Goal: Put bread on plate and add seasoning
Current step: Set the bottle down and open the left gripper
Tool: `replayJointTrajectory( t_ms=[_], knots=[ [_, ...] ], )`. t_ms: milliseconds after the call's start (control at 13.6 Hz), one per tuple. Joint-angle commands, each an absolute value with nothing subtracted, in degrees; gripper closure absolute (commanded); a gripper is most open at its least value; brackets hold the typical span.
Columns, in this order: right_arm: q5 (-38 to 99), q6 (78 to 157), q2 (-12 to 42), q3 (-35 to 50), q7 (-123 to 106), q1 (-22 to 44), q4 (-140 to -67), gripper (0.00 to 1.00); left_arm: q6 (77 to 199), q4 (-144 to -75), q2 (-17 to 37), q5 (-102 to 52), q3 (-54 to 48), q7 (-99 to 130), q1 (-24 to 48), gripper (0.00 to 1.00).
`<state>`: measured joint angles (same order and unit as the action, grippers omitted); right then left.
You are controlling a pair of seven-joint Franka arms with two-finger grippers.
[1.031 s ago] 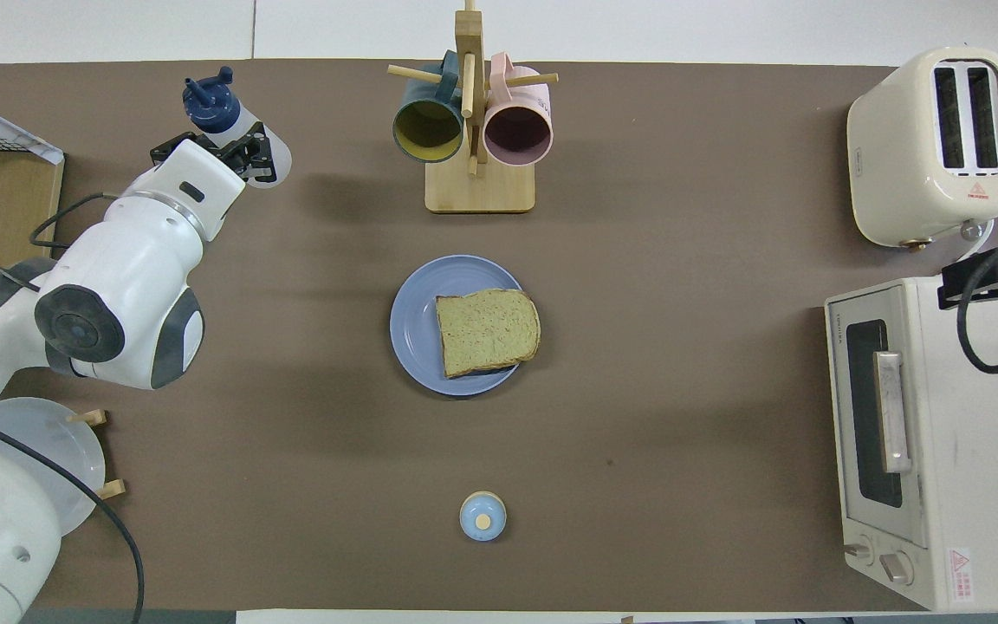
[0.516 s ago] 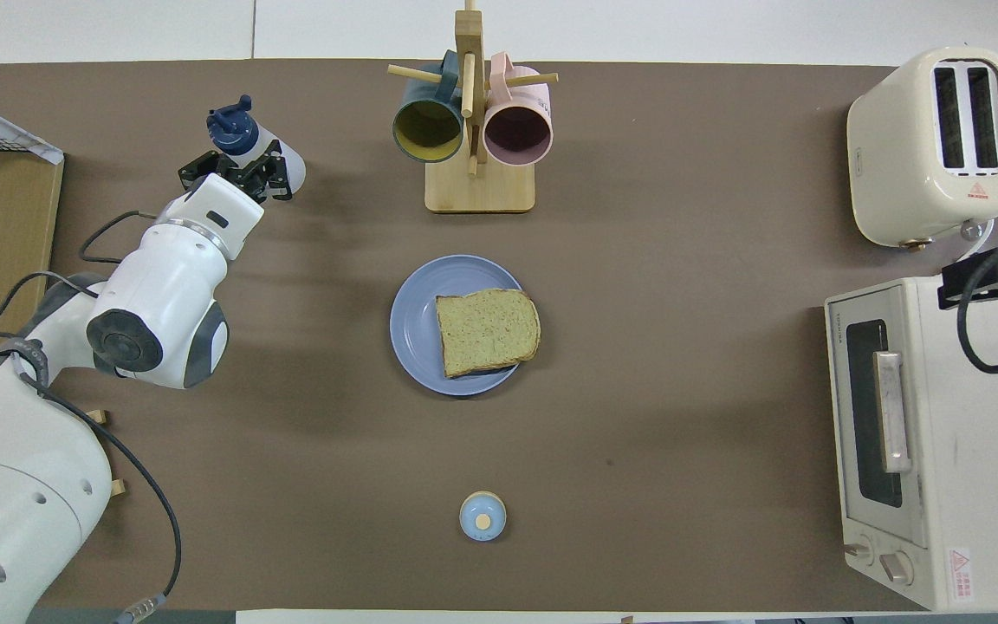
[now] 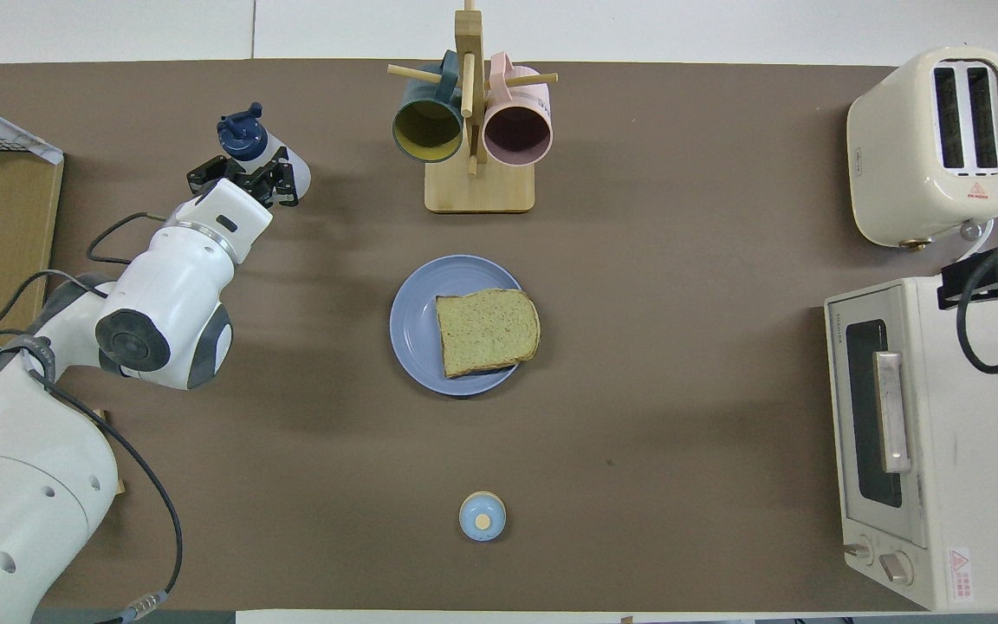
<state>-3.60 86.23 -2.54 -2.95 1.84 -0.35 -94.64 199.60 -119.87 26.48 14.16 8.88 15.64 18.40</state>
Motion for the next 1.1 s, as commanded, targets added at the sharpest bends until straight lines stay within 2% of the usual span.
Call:
replayJointTrajectory(
  t_ms=[0, 295, 516, 589, 663, 737, 1031],
  knots=[
    [-3.5, 87.0, -3.3, -2.6, 0.8, -1.0, -95.5, 0.00, 200.8, -119.2, 27.4, 16.7, 8.7, 15.2, 16.9, 1.00],
    [-3.5, 87.0, -3.3, -2.6, 0.7, -1.0, -95.5, 0.00, 200.8, -119.7, 27.4, 18.0, 8.7, 15.2, 16.7, 1.00],
    [-3.5, 87.0, -3.3, -2.6, 0.8, -1.0, -95.5, 0.00, 200.8, -119.8, 27.5, 18.0, 8.7, 15.2, 16.7, 0.71],
    [-3.5, 87.0, -3.3, -2.6, 0.8, -1.0, -95.5, 0.00, 200.8, -119.8, 27.5, 18.1, 8.7, 15.2, 16.7, 0.49],
    [-3.5, 87.0, -3.3, -2.6, 0.8, -1.0, -95.5, 0.00, 200.8, -119.8, 27.5, 18.2, 8.7, 15.3, 16.5, 0.15],
    [-3.5, 87.0, -3.3, -2.6, 0.7, -1.0, -95.5, 0.00, 200.7, -120.0, 27.5, 18.2, 8.7, 15.3, 16.4, 0.00],
    [-3.5, 87.0, -3.3, -2.6, 0.8, -1.0, -95.5, 0.00, 200.7, -120.2, 27.4, 18.3, 8.7, 15.4, 16.4, 0.00]
  ],
)
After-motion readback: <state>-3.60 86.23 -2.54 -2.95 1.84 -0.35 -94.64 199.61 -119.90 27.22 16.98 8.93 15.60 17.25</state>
